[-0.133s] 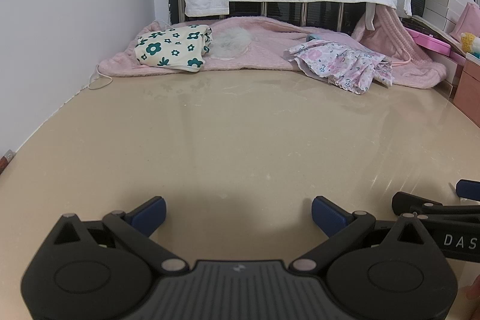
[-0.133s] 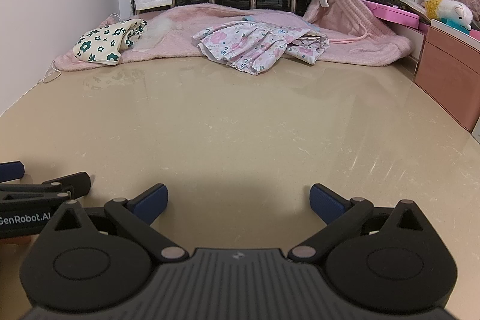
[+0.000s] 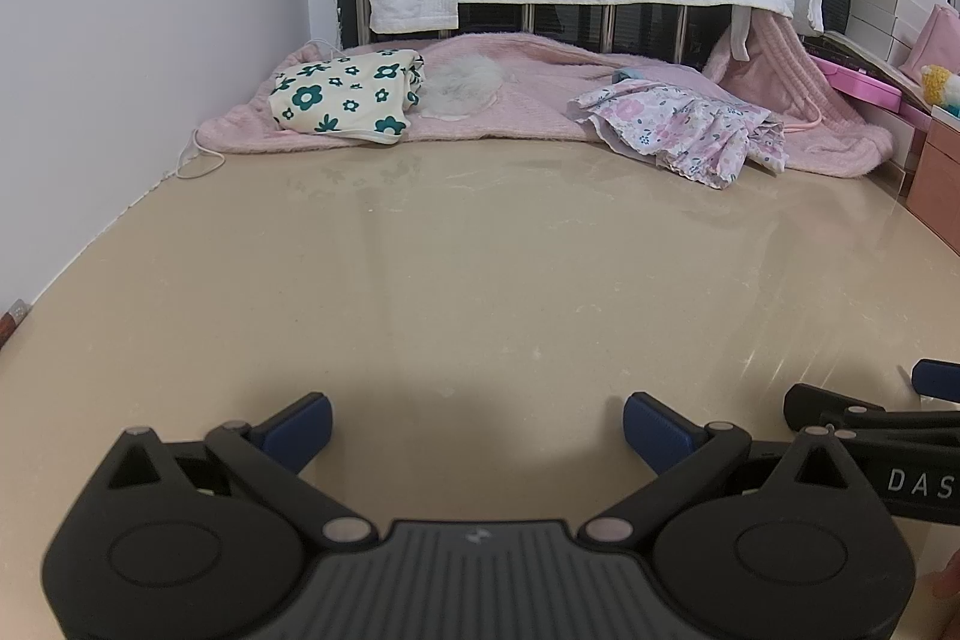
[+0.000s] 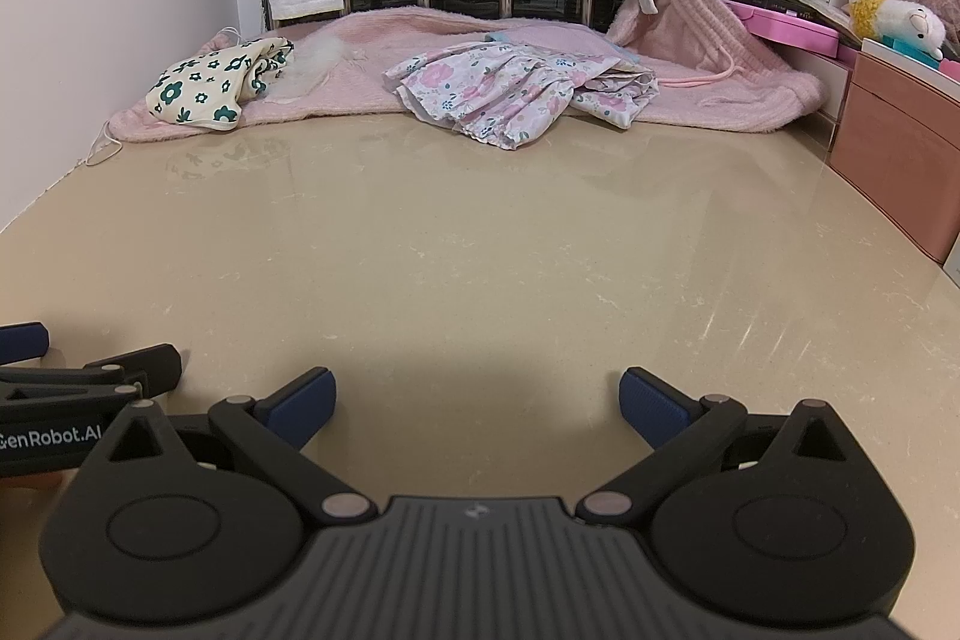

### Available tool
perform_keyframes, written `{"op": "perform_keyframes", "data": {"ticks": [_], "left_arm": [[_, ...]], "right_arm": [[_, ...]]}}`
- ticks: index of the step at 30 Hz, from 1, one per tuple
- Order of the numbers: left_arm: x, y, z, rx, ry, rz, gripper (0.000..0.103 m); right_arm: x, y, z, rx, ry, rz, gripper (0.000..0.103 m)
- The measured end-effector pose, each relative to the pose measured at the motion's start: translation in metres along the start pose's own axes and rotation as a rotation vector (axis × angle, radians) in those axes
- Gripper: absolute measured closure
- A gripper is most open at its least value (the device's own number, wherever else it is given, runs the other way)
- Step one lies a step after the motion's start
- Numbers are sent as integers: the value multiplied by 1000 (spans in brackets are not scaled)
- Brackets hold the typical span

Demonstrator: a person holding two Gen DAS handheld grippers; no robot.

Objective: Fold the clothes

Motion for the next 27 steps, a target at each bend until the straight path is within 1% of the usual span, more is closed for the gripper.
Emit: {"op": "perform_keyframes", "data": {"ticks": [18, 27], "left_arm": [[0, 0, 0, 0, 1, -1, 0], [0, -2, 1, 1, -9, -13, 0]], "right_arm": [[1, 2, -3, 1, 1, -2, 1], [-1, 1, -1, 1, -3, -6, 1]]}}
Point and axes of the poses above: each gripper's, at about its wrist camera, not at the fingertips, and y roughly against the way its jaws point, x to its left, z to its top, the point moved 8 cm from there along -y, roughly the way its jaws point, and after that the axes turned 8 degrees about -z, right-handed, at the moved point
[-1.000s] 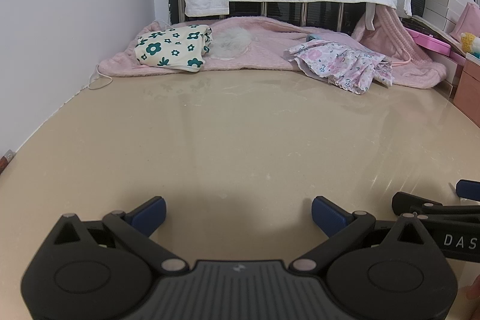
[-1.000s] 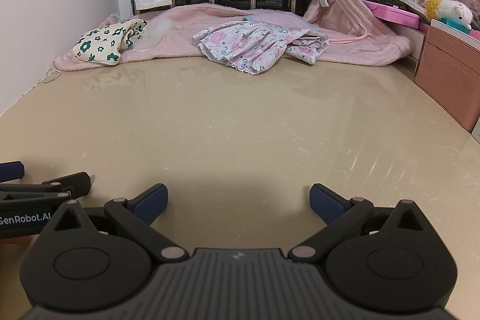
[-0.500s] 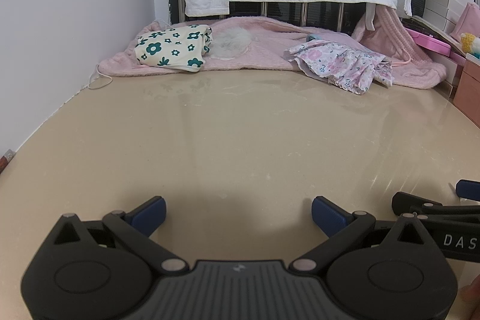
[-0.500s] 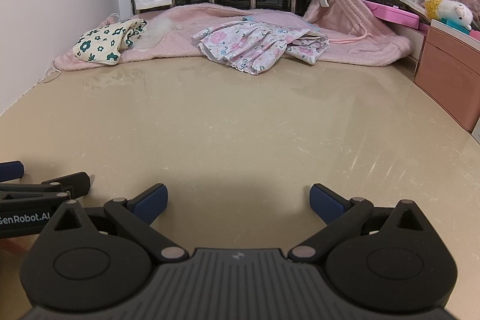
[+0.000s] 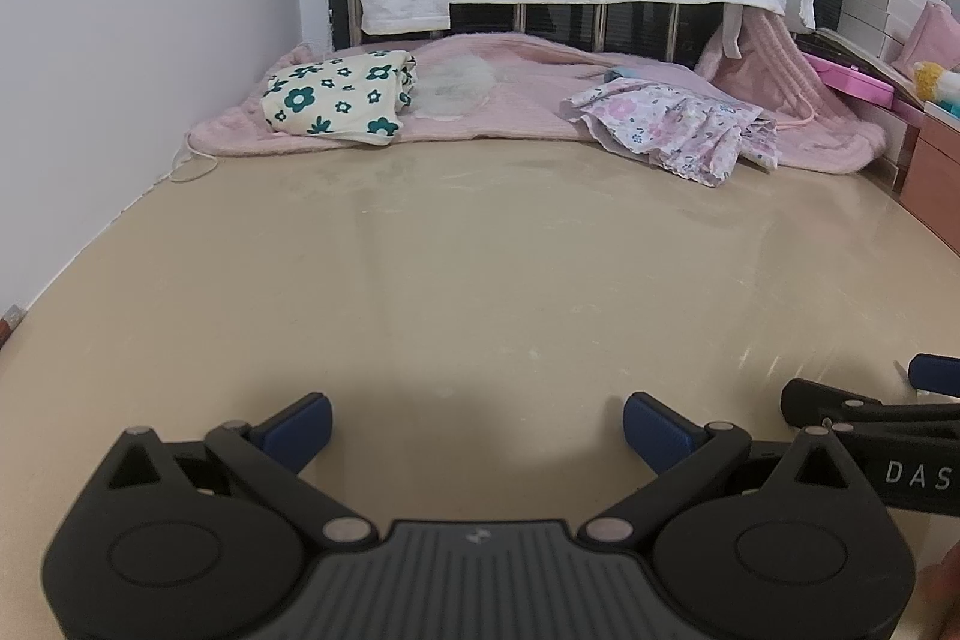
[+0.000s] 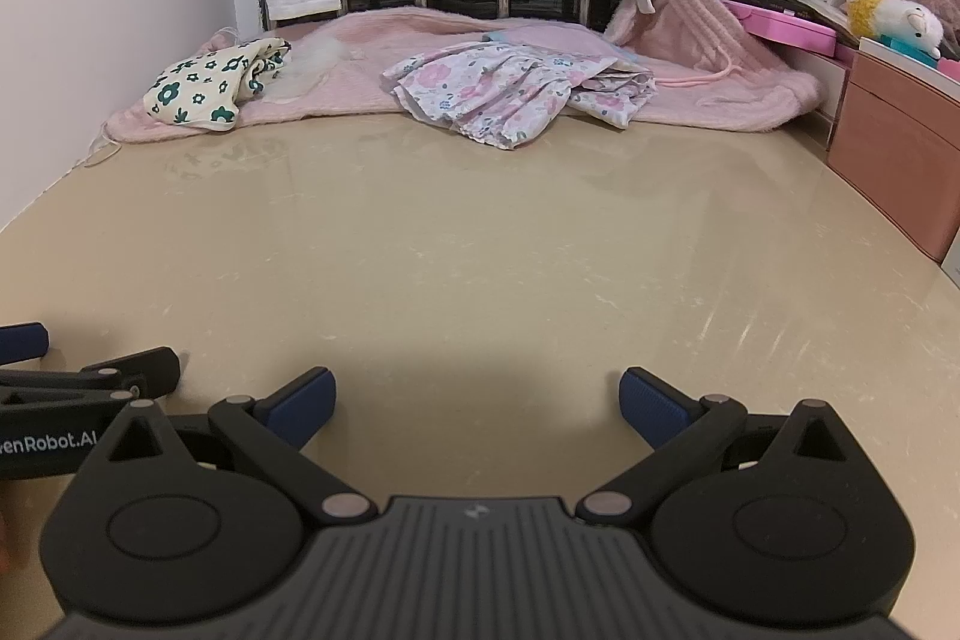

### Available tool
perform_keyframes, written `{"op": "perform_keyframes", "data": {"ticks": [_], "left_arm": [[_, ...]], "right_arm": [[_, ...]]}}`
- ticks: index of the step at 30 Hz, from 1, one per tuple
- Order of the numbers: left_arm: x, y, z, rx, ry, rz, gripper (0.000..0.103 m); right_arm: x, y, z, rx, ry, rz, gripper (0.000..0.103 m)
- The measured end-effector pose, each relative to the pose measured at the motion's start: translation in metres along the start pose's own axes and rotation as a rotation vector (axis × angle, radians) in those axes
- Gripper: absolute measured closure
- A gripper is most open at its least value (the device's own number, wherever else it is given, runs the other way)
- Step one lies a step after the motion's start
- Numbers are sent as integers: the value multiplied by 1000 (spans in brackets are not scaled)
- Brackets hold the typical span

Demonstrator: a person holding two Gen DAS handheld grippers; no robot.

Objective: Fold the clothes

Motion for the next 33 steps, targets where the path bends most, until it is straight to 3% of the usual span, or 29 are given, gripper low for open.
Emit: {"op": "perform_keyframes", "data": {"ticks": [33], "left_arm": [[-1, 0, -1, -1, 7, 2, 0]], "right_arm": [[0, -1, 0, 1, -2, -11, 1]]}}
Point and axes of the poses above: each gripper's, at about its wrist camera, not at the fingertips, and y roughly against the way its jaws point, x to its left, z to its top, the point moved 8 cm from there along -y, roughly the way its jaws point, and after that the axes turned 8 degrees about -z, right-handed, at the moved point
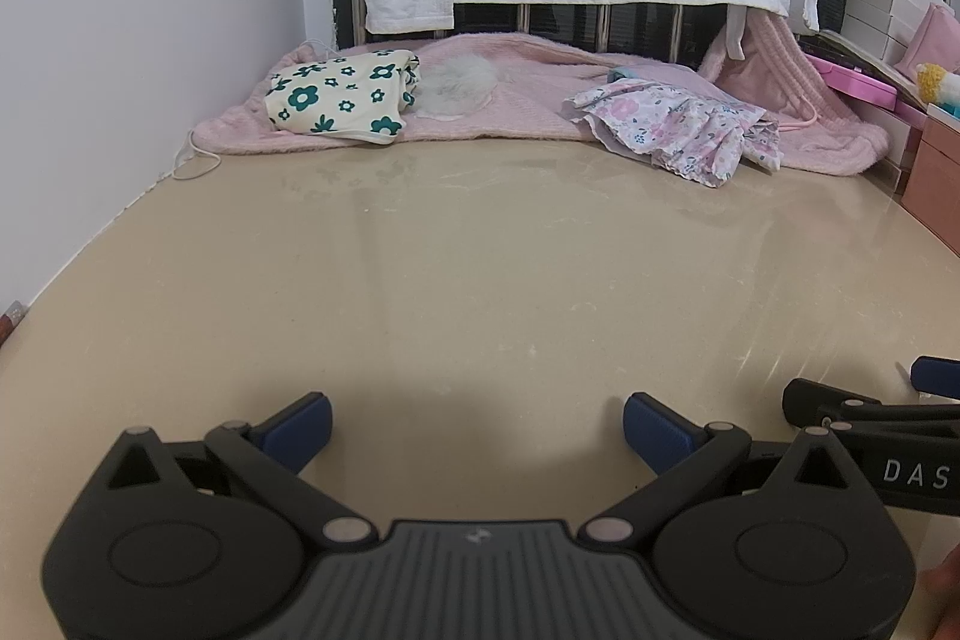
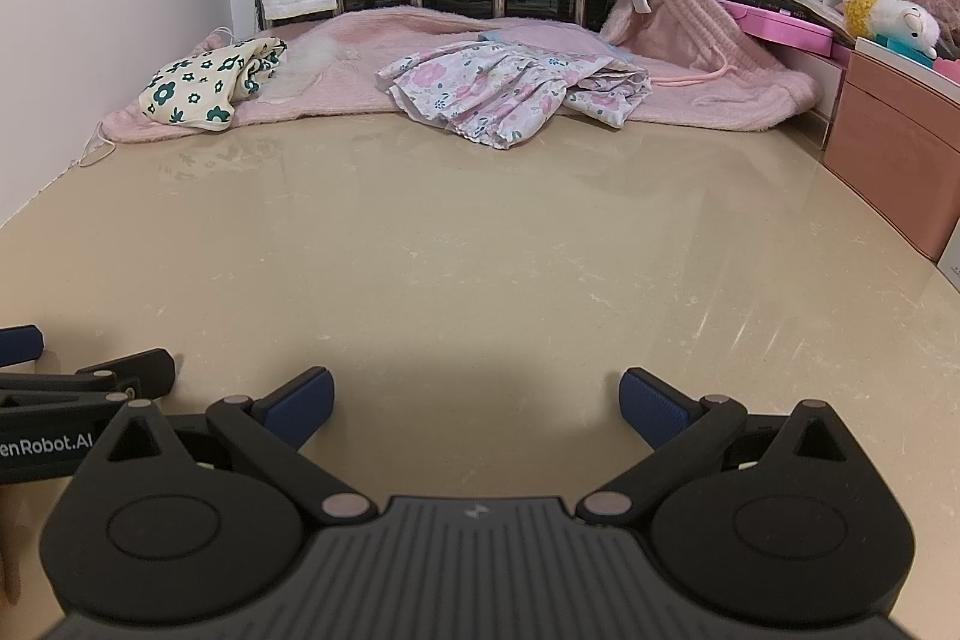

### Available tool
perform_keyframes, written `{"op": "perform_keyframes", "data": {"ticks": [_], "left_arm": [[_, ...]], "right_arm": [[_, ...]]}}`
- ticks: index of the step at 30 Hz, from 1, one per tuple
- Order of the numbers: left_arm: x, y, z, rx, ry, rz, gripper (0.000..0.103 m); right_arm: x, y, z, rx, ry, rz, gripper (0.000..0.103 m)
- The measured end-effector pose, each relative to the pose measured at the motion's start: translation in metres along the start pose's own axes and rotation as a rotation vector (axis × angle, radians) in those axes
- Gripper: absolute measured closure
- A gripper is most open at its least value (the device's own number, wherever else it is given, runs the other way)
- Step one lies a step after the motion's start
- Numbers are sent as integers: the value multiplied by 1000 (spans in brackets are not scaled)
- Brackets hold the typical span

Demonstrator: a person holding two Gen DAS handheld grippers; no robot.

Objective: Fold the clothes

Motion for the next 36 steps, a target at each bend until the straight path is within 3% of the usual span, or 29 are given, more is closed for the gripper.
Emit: {"op": "perform_keyframes", "data": {"ticks": [36], "left_arm": [[0, -1, 0, 0, 9, 10, 0]], "right_arm": [[1, 0, 0, 1, -6, -3, 1]]}}
Point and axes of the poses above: each gripper's, at about its wrist camera, not at the fingertips, and y roughly against the way its jaws point, x to its left, z to its top, the point moved 8 cm from there along -y, roughly the way its jaws point, and after that the axes turned 8 degrees about -z, right-handed, at the moved point
